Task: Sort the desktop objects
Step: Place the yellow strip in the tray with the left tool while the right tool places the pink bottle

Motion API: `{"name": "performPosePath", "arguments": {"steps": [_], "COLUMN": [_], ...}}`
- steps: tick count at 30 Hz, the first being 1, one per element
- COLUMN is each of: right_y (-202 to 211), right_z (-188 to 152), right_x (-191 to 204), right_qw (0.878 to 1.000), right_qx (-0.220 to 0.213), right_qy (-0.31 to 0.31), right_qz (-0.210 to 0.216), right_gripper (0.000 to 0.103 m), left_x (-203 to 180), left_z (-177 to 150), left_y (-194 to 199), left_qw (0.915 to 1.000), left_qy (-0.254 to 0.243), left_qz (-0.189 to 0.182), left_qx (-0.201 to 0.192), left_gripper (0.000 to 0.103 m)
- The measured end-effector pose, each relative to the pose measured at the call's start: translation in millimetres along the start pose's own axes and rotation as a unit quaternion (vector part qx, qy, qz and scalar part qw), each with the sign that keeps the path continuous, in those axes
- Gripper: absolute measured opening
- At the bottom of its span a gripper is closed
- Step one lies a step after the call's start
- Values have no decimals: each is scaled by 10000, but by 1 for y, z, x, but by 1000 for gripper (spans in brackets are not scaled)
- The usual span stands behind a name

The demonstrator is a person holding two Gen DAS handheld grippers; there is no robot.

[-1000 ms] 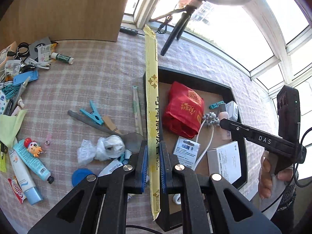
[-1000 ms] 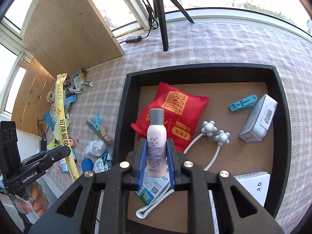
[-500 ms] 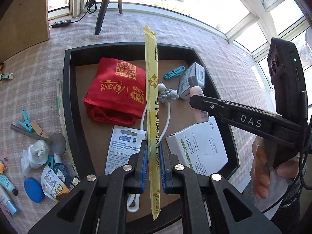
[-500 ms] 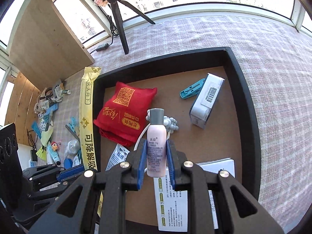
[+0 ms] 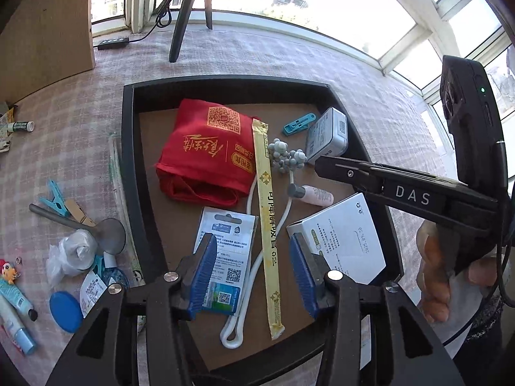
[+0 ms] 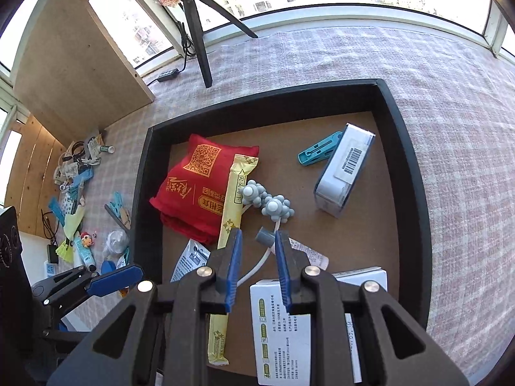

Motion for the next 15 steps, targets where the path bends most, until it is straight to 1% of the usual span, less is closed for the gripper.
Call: {"name": "performPosePath", "arguments": {"steps": [5,8,11,13,15], "right_y": [-4,-14,-23,-29,-33], "right_z": [1,1,0,-2,-4], "right_x": [29,53,80,100,121], "right_qw": [9992,9966,9924,9880,9820], "right_qx": [93,288,389,458,501], "right_qy": [365,743,1153,1456,1802], "right_qz": [111,189,191,229,244], "right_gripper": [21,21,21,21,22], "left_x": [35,66,100,124,149], "left_z": [-10,-20,-33,-45,-58], "left_y": [13,23,34,43,51], "left_qw": [9993,9976,9948,9914,9866], "left_qy": [314,568,846,1059,1275], "left_qz": [163,343,511,713,952], "left_qx": [-106,-214,-252,-301,-367], "left_gripper": [44,45,47,50,58]}}
Point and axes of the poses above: each gripper's, at about its wrist camera, not at the fingertips, and y roughly against the way its jaws point, x to its left, z to its top, the point moved 3 cm from there along -y, roughly the way its jaws point, and after that the axes turned 4 degrees about x, right-handed, at the moved point
